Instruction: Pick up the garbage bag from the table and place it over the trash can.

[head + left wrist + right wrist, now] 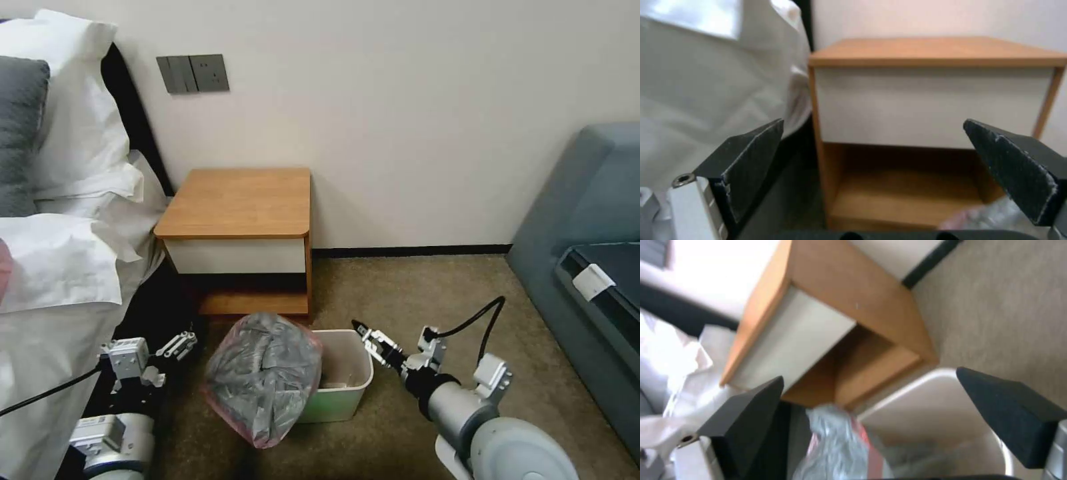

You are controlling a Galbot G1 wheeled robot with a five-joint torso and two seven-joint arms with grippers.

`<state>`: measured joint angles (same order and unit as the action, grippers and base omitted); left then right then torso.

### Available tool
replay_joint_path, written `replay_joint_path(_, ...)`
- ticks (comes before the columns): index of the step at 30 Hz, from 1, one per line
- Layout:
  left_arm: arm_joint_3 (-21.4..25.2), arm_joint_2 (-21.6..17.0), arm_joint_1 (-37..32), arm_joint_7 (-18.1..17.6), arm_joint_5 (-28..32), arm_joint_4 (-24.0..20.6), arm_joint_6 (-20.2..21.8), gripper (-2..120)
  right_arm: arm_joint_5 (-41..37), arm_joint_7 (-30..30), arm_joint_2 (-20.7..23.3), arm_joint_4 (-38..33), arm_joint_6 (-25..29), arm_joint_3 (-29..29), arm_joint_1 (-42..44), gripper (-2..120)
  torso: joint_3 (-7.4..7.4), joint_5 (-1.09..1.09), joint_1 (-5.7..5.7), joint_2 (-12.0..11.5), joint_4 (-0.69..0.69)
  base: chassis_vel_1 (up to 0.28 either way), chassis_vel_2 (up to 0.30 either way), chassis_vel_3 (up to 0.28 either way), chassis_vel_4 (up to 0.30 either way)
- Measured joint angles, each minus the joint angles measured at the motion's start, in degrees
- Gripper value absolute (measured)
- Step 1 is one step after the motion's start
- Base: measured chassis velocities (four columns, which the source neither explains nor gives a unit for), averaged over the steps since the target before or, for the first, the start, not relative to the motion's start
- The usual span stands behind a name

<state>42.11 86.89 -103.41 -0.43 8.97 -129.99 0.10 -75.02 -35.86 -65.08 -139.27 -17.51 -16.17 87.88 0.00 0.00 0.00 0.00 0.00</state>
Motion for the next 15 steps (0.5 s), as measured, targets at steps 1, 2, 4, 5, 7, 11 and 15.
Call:
replay_joint_path(1, 0.0, 0.0, 0.0, 0.0, 0.0, 0.0, 0.0, 100, 0.0, 0.0, 0.0, 0.0, 0.0, 0.0, 0.0, 100, 0.00, 0.00, 0.00, 0.0, 0.00, 0.000, 0.000, 0.000, 0.000)
replay_joint_path(2, -0.8, -0.1, 0.0, 0.0, -0.1, 0.3, 0.2, 100, 0.5, 0.3, -0.4, 0.1, 0.0, -0.7, 0.0, 100, 0.00, 0.00, 0.00, 0.0, 0.00, 0.000, 0.000, 0.000, 0.000)
replay_joint_path(4, -3.6, -0.4, -0.1, -0.2, -0.6, 1.2, 0.7, 98, 1.7, 0.8, -1.2, 0.4, 0.1, -1.8, -0.1, 100, 0.00, 0.00, 0.00, 0.0, 0.00, 0.000, 0.000, 0.000, 0.000)
replay_joint_path(5, -3.6, -0.4, -0.1, -0.2, -0.6, 1.2, 0.7, 98, 1.7, 0.8, -1.2, 0.4, 0.1, -1.8, -0.1, 100, 0.00, 0.00, 0.00, 0.0, 0.00, 0.000, 0.000, 0.000, 0.000)
replay_joint_path(7, -6.1, -0.4, -0.2, -1.1, -1.2, 2.3, 1.5, 95, 3.1, 1.3, -1.8, 0.8, 0.3, -2.0, 0.2, 100, 0.00, 0.00, 0.00, 0.0, 0.00, 0.000, 0.000, 0.000, 0.000)
replay_joint_path(11, -10.4, -0.6, -0.3, -2.9, -1.2, 4.1, 3.9, 89, 5.1, 1.7, -2.9, 1.6, 1.1, -1.7, 0.6, 100, 0.00, 0.00, 0.00, 0.0, 0.00, 0.000, 0.000, 0.000, 0.000)
replay_joint_path(15, -11.8, -0.6, -0.2, -3.5, -0.4, 4.8, 5.7, 83, 5.4, 1.9, -3.2, 1.8, 1.2, -1.6, 0.6, 100, 0.00, 0.00, 0.00, 0.0, 0.00, 0.000, 0.000, 0.000, 0.000)
